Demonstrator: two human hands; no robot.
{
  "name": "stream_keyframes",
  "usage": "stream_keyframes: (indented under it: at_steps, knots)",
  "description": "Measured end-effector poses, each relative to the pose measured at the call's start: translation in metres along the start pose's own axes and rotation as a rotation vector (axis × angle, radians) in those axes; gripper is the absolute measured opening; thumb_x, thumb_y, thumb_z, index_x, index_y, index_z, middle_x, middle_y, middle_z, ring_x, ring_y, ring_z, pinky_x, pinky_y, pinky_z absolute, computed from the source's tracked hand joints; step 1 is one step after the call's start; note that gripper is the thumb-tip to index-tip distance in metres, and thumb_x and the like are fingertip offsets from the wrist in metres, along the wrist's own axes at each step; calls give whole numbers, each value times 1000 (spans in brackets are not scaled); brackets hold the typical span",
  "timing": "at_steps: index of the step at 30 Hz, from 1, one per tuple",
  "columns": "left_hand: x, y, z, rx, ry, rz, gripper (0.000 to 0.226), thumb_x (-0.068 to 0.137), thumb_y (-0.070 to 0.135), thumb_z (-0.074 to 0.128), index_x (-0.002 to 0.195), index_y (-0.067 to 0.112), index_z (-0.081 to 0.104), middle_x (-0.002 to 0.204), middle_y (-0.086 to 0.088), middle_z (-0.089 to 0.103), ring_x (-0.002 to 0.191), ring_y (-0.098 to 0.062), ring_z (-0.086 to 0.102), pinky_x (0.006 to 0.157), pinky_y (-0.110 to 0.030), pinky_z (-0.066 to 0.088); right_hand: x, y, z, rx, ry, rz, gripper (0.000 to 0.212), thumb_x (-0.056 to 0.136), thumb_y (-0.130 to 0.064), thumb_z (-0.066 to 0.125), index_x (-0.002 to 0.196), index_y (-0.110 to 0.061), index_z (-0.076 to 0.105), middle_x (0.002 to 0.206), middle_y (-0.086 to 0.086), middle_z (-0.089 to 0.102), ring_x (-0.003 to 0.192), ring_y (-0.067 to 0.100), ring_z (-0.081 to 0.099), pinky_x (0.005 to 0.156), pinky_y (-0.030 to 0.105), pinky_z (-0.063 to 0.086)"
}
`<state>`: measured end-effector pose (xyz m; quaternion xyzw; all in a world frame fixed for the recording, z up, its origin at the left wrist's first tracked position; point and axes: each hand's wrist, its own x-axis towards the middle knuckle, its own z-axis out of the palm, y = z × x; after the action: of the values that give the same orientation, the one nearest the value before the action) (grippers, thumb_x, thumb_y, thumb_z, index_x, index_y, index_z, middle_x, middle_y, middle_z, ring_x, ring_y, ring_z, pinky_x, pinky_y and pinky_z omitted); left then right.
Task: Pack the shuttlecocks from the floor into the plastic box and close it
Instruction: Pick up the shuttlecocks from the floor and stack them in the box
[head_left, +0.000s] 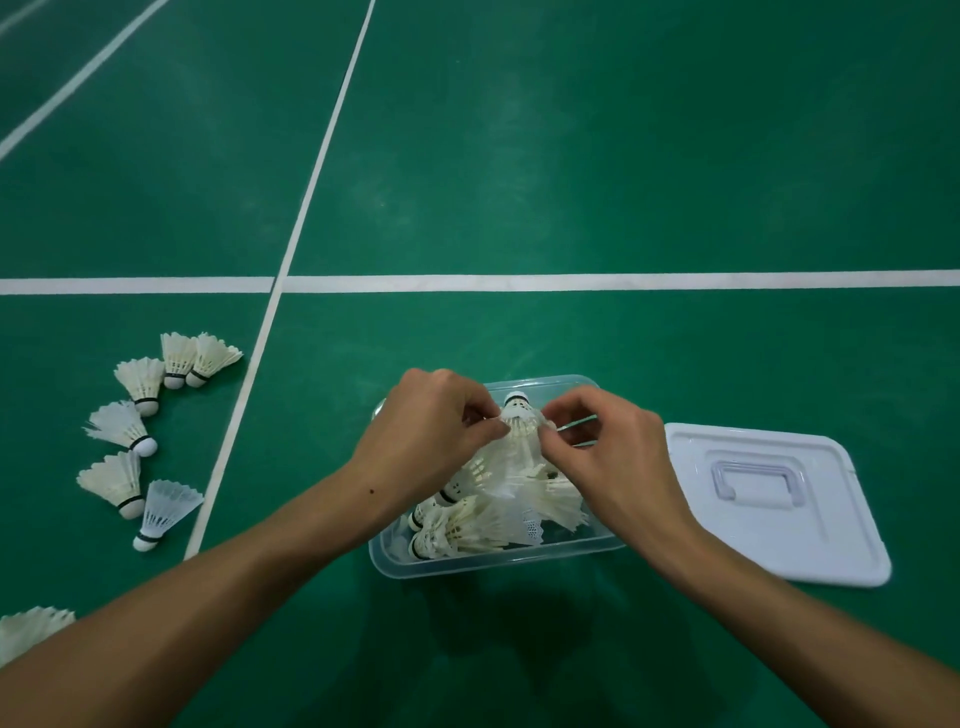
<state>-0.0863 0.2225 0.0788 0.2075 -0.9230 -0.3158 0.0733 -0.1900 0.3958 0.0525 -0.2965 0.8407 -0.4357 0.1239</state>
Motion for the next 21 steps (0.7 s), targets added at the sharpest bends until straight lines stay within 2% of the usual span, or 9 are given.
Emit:
stream_keyframes:
  at_steps: [5,9,11,13,15,18,21]
  knots:
    - [-4,-4,-8,-76,-37,19,31,81,40,86,107,25,81,77,20,69,73,7,66,66,-7,50,7,19,-19,12,58,52,10,86,-14,84,84,-21,77,74,-10,76,67,7,74,70,36,64]
    - [-7,-22,-19,-62,-85,49,28,80,36,86,105,23,82,77,19,69,76,9,66,69,-7,51,9,39,-55,99,-130,158,11,83,-7,87,84,-16,80,73,0,77,66,21,77,68,38,67]
    - [-8,-30,-20,-39,-124,54,27,80,36,86,104,23,82,78,19,71,76,8,67,71,-10,55,9,46,-63,65,-231,154,14,82,-5,87,82,-16,80,71,2,76,68,26,76,70,38,66]
    - [-9,-34,-18,-22,-159,65,26,80,37,86,102,24,83,80,16,74,74,5,69,73,-19,59,9,49,-59,-53,-316,85,17,80,-9,90,80,-24,82,70,-6,76,67,15,72,71,29,61]
    - [-10,-35,-14,-22,-186,78,24,80,38,87,99,25,83,79,18,74,72,4,69,68,-19,58,9,49,-47,-150,-383,12,18,77,-15,92,81,-29,83,72,-13,77,70,3,71,70,18,55]
    - [-10,-36,-7,1,-202,105,20,81,39,87,97,27,83,74,23,70,71,4,67,63,-11,47,10,44,-27,-198,-440,-41,14,78,-18,93,87,-26,85,77,-14,79,74,0,72,72,17,55]
    - [-9,-37,-3,37,-199,120,20,82,42,86,97,28,83,74,25,67,69,5,64,63,-16,48,10,42,-9,-239,-452,-101,13,78,-23,93,89,-24,85,80,-13,80,72,-1,72,73,9,49]
